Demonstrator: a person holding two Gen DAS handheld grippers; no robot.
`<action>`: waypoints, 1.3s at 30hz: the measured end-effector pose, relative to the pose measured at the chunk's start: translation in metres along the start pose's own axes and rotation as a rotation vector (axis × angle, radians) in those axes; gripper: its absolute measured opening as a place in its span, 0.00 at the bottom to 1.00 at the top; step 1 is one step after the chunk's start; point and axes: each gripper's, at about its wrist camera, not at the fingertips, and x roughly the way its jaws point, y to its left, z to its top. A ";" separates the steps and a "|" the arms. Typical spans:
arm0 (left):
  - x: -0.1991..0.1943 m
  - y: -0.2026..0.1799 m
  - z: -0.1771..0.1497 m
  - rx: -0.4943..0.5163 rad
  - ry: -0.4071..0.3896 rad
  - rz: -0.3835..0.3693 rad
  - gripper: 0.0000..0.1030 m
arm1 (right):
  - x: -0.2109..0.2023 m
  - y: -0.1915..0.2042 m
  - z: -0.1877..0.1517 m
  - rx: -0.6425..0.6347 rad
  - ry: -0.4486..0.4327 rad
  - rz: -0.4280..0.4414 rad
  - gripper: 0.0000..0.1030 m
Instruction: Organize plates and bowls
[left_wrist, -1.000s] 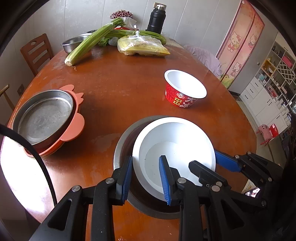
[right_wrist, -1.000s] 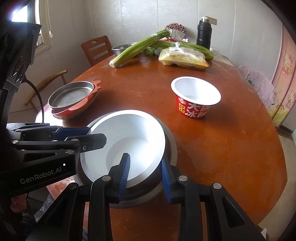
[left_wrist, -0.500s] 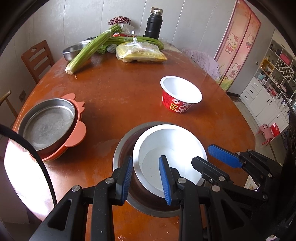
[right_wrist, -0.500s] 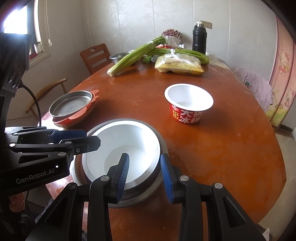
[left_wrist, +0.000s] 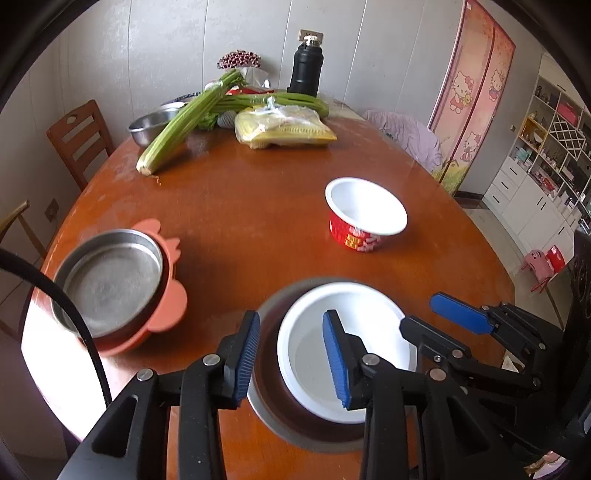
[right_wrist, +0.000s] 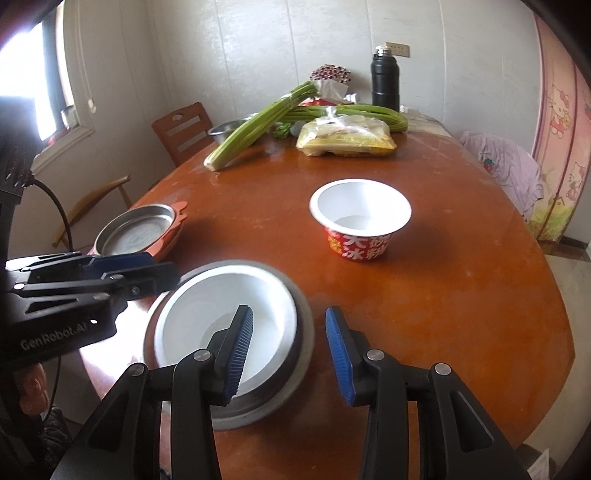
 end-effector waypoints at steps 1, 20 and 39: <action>0.001 0.001 0.004 0.002 -0.004 -0.002 0.35 | 0.000 -0.003 0.002 0.005 -0.002 -0.007 0.41; 0.057 -0.016 0.089 0.131 -0.003 -0.046 0.38 | 0.026 -0.055 0.055 0.105 -0.018 -0.104 0.42; 0.146 -0.029 0.126 0.165 0.168 -0.093 0.38 | 0.094 -0.105 0.083 0.191 0.101 -0.143 0.42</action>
